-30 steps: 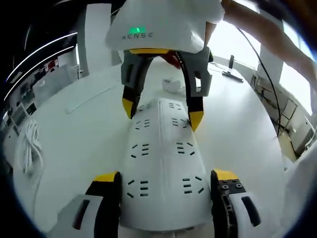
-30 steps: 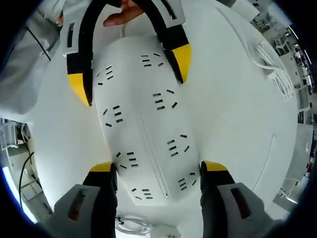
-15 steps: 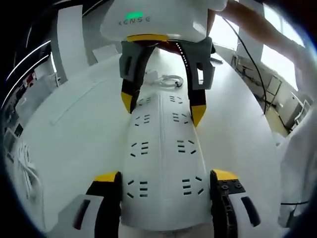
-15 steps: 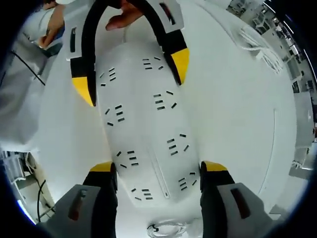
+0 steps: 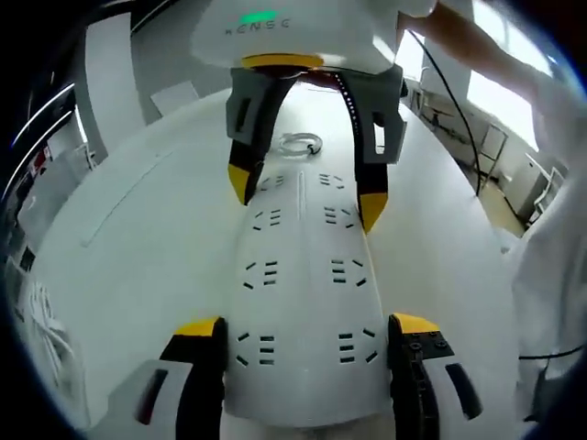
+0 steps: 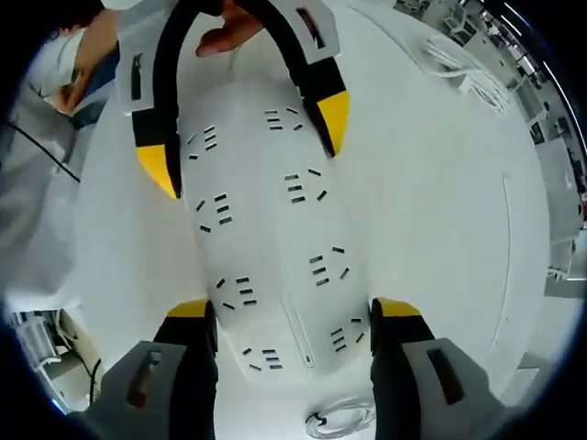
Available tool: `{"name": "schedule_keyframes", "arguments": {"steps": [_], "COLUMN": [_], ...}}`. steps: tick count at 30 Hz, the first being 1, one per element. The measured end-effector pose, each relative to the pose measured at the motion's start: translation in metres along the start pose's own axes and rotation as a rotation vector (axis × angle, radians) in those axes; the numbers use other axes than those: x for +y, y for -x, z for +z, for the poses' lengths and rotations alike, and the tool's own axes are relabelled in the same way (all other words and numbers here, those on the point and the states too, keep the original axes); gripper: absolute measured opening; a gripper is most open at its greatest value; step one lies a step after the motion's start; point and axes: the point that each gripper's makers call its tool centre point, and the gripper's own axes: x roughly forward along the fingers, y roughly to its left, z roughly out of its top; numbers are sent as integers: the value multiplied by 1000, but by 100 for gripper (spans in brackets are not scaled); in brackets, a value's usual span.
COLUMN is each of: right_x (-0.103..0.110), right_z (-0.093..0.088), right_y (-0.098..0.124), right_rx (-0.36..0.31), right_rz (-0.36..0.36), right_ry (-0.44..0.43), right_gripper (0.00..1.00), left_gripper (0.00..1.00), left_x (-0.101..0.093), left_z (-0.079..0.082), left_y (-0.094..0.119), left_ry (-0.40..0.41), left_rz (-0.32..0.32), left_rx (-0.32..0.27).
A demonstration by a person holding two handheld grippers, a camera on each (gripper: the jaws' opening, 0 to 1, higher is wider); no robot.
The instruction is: Straighten the power strip on the desk, plug the charger into it
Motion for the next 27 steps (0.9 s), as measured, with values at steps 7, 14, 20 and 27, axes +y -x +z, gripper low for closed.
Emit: {"name": "schedule_keyframes", "arguments": {"steps": [7, 14, 20, 27], "right_x": [4, 12, 14, 13], "right_z": [-2, -4, -5, -7], "right_y": [0, 1, 1, 0], "right_rx": [-1, 13, 6, 7], "right_rz": [-7, -16, -19, -18], "right_ry": [-49, -126, -149, -182], "right_gripper": [67, 67, 67, 67], "left_gripper": [73, 73, 73, 72], "left_x": [-2, -5, -5, -2], "left_z": [-1, -1, 0, 1], "left_y": [0, 0, -1, -2], "left_ry": [-22, -59, -77, -95], "left_rz": [-15, -43, -56, -76], "left_rx": [12, 17, 24, 31]}}
